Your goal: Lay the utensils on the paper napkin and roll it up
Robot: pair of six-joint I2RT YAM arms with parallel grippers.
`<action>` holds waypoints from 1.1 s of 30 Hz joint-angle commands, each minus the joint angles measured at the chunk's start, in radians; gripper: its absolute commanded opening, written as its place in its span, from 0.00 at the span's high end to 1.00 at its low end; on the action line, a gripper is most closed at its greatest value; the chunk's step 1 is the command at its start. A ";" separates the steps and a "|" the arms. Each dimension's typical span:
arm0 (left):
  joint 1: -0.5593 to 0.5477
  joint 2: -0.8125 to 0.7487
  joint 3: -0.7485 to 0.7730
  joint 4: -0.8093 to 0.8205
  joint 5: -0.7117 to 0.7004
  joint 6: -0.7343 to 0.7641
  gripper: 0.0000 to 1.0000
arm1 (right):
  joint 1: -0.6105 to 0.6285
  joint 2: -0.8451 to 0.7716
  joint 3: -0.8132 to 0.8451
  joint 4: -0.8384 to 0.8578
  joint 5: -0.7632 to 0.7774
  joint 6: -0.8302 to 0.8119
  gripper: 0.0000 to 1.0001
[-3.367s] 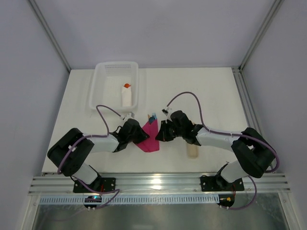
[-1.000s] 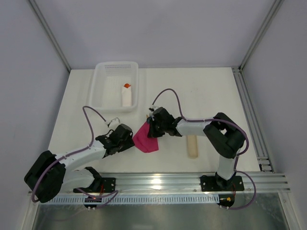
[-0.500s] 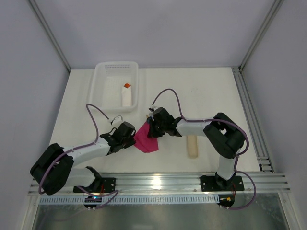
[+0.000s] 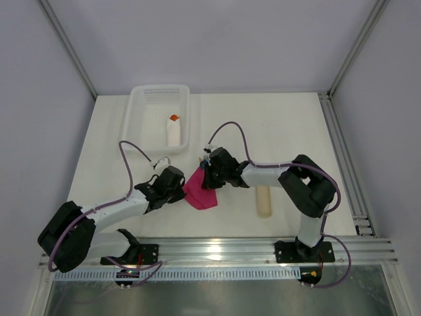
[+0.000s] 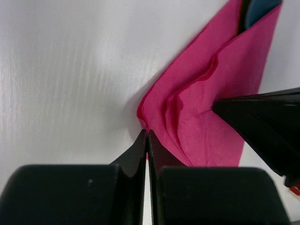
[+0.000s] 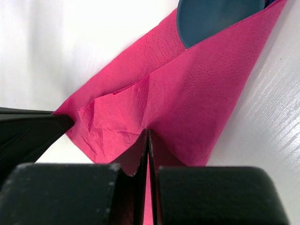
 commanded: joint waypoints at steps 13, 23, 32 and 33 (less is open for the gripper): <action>-0.028 -0.029 0.099 0.122 0.085 0.077 1.00 | 0.016 0.021 -0.021 -0.064 0.076 -0.016 0.96; -0.063 0.032 0.146 0.138 0.079 0.083 1.00 | 0.032 -0.106 -0.077 -0.056 0.047 0.004 0.96; -0.078 0.049 0.146 0.181 0.117 0.104 1.00 | 0.055 -0.166 -0.153 -0.046 0.036 0.029 0.96; -0.078 0.052 0.146 0.181 0.119 0.109 1.00 | 0.055 -0.171 -0.153 -0.044 0.032 0.030 0.96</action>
